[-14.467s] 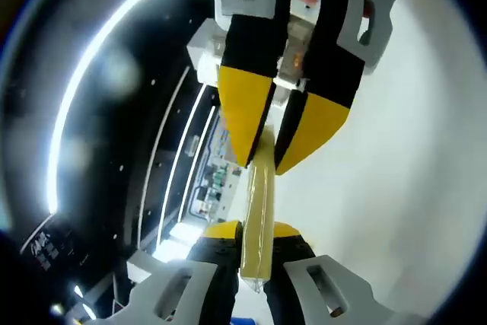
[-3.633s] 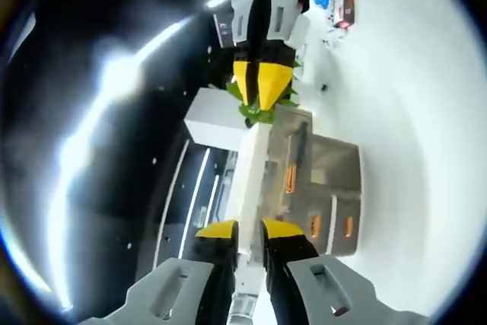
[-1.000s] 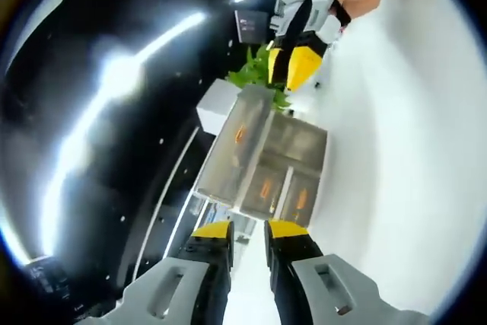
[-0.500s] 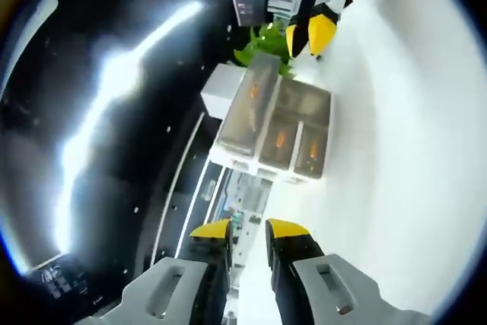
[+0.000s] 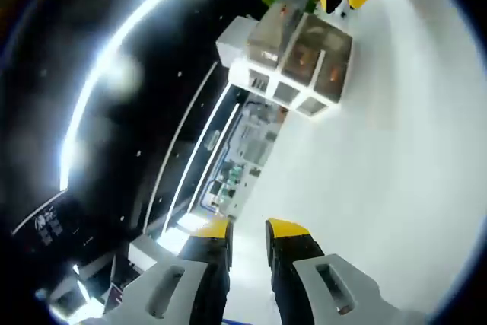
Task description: Pick up the scattered pens and sticky notes one by one and arrange them into an orderly layout on the desk, lining the pens up parallel to each other and squaring the sticky note stack until the whole desk area is clear and organized
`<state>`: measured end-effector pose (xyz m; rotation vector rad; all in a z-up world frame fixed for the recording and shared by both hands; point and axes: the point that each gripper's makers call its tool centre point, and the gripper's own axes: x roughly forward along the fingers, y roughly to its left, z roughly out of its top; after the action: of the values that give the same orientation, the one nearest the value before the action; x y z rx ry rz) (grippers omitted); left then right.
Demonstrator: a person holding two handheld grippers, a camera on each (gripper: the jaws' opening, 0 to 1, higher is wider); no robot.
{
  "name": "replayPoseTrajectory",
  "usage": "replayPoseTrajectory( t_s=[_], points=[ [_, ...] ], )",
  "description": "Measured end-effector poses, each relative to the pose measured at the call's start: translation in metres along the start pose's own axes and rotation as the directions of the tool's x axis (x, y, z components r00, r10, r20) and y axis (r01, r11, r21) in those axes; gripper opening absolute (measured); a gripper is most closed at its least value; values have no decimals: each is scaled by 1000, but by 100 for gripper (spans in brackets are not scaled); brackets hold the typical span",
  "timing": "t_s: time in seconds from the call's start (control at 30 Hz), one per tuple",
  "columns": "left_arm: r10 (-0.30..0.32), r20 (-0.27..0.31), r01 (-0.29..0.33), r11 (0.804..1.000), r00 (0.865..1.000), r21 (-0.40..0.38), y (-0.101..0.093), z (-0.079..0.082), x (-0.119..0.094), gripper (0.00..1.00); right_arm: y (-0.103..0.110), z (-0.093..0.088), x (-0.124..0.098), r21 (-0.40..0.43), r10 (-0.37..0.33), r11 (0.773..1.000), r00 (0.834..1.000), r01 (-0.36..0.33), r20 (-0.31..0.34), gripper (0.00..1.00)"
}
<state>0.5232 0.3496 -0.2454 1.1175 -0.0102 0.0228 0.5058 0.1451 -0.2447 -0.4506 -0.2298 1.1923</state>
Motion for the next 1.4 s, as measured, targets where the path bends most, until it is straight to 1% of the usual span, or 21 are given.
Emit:
replayPoseTrajectory(
  t_s=[0.1,0.13,0.17,0.23,0.27,0.33,0.43,0.53,0.63,0.7,0.73,0.77,0.8,0.83,0.9,1.03,1.07,1.17,1.33,1.37,1.4],
  points=[
    [-20,-45,21,1000,999,16,-1,-19,-1,19,4,1,23,-14,22,1000,1000,-22,-9,24],
    [-13,-83,15,1000,996,18,0,-30,-2,19,4,1,34,-7,30,1000,999,-30,-13,25],
    [-2,-118,-1,1000,993,-28,2,-43,-4,19,9,0,53,19,50,999,999,-50,-16,25],
    [-7,-125,-5,996,992,-92,2,-49,-5,19,15,-1,73,74,70,995,997,-68,-22,25],
    [-17,-151,-3,992,988,-130,0,-58,-6,19,19,-3,90,100,90,991,995,-87,-31,25],
    [-33,-198,0,986,980,-164,-3,-72,-8,19,27,-4,114,110,112,988,993,-107,-45,25],
    [-49,-205,-7,964,978,-266,-5,-83,-9,19,43,-6,153,93,162,984,984,-155,-76,24],
    [-63,-237,-7,959,970,-284,-6,-94,-9,18,57,-15,179,92,216,974,967,-205,-134,25],
    [-91,-264,-12,931,960,-365,-10,-107,-11,18,68,-14,210,87,264,964,950,-252,-166,26],
    [-99,-286,-20,922,953,-386,-11,-115,-13,18,72,-12,222,85,275,961,946,-264,-170,26],
    [-108,-300,-19,920,948,-391,-12,-120,-13,18,74,-12,230,129,289,955,941,-269,-175,27],
    [-110,-313,-23,920,943,-392,-13,-123,-14,18,71,-11,236,178,279,952,945,-249,-169,28],
    [-114,-319,-22,919,941,-395,-14,-124,-14,18,70,-8,243,252,278,939,949,-235,-148,28],
    [-124,-324,-18,916,938,-402,-16,-126,-14,18,68,-6,248,335,271,918,954,-214,-133,30],
    [-134,-335,-18,910,933,-414,-18,-128,-15,18,61,-8,259,455,249,875,960,-166,-128,31],
    [-131,-331,-22,907,935,-421,-17,-128,-15,18,60,-10,263,495,246,856,960,-152,-130,31],
    [-132,-331,-26,901,934,-433,-17,-129,-16,18,57,-17,270,515,232,849,960,-121,-157,31],
    [-130,-330,-34,894,935,-447,-18,-129,-15,18,51,-32,282,509,214,857,956,-84,-202,32],
    [-138,-325,-36,879,935,-476,-20,-129,-14,15,49,-52,285,570,223,820,946,-53,-234,33],
    [-140,-324,-35,877,936,-479,-21,-128,-14,13,49,-53,285,573,223,818,946,-51,-233,33],
    [-147,-319,-32,869,936,-493,-22,-128,-14,12,50,-56,286,605,231,794,947,-51,-223,33]
  ],
)
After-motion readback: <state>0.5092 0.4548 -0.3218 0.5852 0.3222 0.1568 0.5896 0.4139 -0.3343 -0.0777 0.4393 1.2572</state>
